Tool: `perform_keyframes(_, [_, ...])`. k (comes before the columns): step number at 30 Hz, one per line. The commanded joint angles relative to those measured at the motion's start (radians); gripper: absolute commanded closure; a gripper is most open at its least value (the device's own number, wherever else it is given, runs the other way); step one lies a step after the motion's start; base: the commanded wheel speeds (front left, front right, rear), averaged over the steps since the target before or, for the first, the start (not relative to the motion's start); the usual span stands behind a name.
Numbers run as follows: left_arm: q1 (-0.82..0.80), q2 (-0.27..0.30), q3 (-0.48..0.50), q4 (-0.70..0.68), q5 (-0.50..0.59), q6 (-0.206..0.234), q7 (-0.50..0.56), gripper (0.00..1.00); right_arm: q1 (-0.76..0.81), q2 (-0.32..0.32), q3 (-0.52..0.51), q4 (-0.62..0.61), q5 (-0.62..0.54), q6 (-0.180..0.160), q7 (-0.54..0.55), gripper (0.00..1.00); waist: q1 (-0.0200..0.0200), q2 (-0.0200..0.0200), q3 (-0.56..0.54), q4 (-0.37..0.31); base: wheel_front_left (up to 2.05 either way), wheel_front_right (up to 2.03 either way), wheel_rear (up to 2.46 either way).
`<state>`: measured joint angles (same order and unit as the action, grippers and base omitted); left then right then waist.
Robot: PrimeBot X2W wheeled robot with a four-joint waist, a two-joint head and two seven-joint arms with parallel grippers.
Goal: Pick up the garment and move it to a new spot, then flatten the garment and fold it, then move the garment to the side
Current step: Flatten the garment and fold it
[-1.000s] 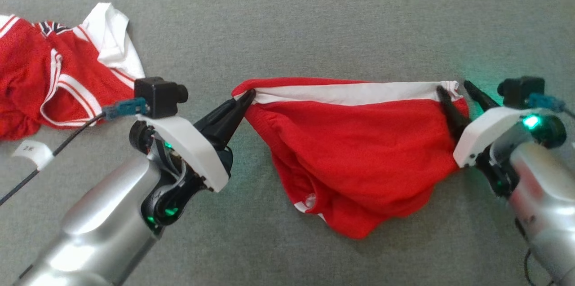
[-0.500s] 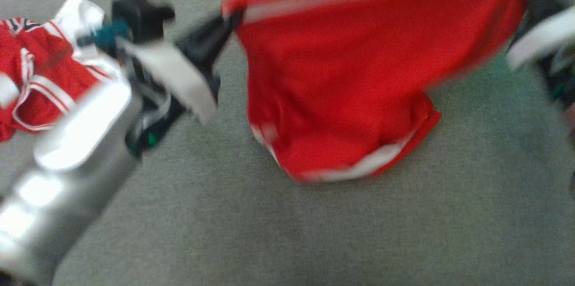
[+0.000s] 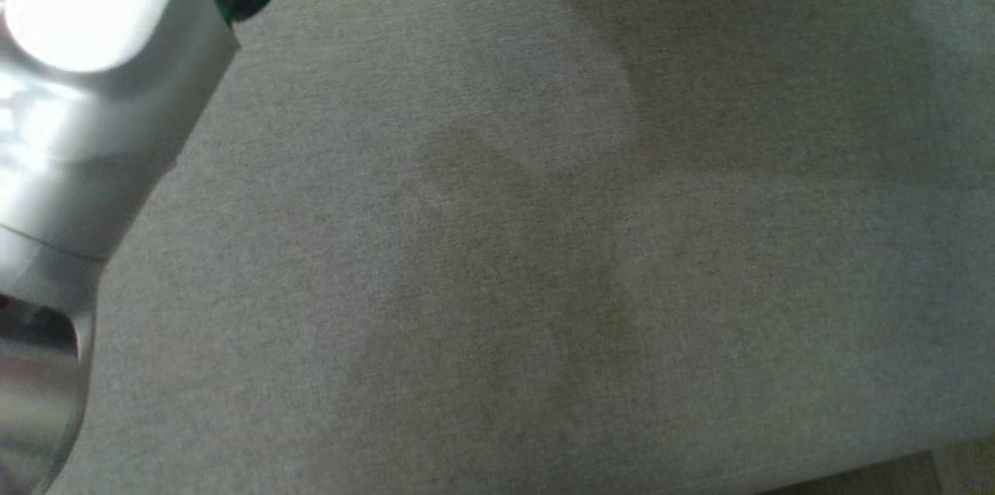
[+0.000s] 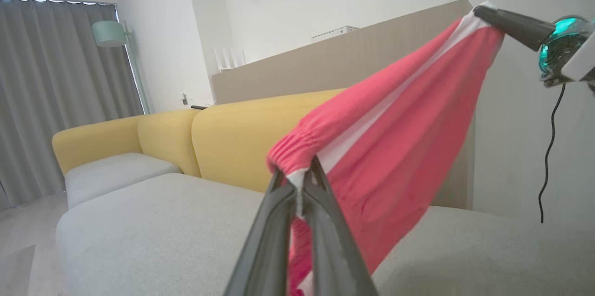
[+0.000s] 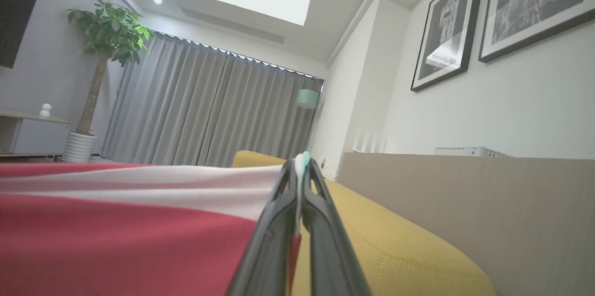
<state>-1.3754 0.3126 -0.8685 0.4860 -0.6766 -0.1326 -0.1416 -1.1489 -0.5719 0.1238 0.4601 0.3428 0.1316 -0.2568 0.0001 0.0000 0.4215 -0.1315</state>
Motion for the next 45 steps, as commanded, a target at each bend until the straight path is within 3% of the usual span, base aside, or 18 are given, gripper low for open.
perform_keyframes(1, [-0.005, 0.058, 0.011, 0.009, 0.021, 0.002, -0.031, 1.00, 0.059, -0.009, -0.021, -0.051, -0.002, -0.001, -0.005, 1.00, -0.0001, 0.0000, -0.003, -0.008, 0.00, 0.00, 0.00])
perform_keyframes(6, [0.144, 0.112, -0.075, 0.002, 0.116, 0.014, -0.101, 1.00, 0.278, -0.002, -0.015, -0.124, 0.032, -0.001, -0.004, 1.00, -0.0001, 0.0000, -0.005, -0.008, 0.00, 0.00, 0.00])
perform_keyframes(11, [0.389, 0.116, -0.126, -0.082, 0.124, 0.047, -0.117, 1.00, 0.579, 0.031, -0.150, -0.223, 0.060, -0.001, -0.003, 1.00, -0.0001, 0.0000, -0.011, 0.012, 0.00, 0.00, 0.00])
perform_keyframes(15, [0.591, 0.132, -0.169, -0.155, 0.104, 0.086, -0.119, 1.00, 0.823, 0.111, -0.284, -0.347, 0.052, -0.001, 0.001, 1.00, -0.0001, 0.0000, -0.032, 0.012, 0.00, 0.00, 0.00])
perform_keyframes(20, [0.792, 0.156, -0.216, -0.234, 0.049, 0.136, -0.094, 1.00, 1.073, 0.212, -0.376, -0.497, 0.067, -0.001, 0.032, 1.00, -0.0001, 0.0000, -0.063, 0.003, 0.00, 0.00, 0.00])
perform_keyframes(26, [0.906, 0.183, -0.227, -0.349, -0.010, 0.178, -0.058, 1.00, 1.212, 0.241, -0.424, -0.602, 0.056, -0.001, 0.075, 1.00, -0.0001, 0.0000, -0.084, 0.005, 0.00, 0.00, 0.00])
perform_keyframes(33, [0.836, 0.127, -0.163, -0.450, -0.067, 0.203, -0.033, 1.00, 1.142, 0.202, -0.414, -0.630, 0.021, -0.001, 0.149, 1.00, -0.0001, 0.0000, -0.052, 0.068, 0.00, 0.00, 0.00])
perform_keyframes(45, [0.559, -0.058, -0.079, -0.254, -0.126, 0.192, 0.049, 1.00, 0.693, 0.019, -0.220, -0.350, -0.053, -0.001, 0.313, 1.00, -0.0001, 0.0000, 0.081, 0.175, 0.00, 0.00, 0.00])
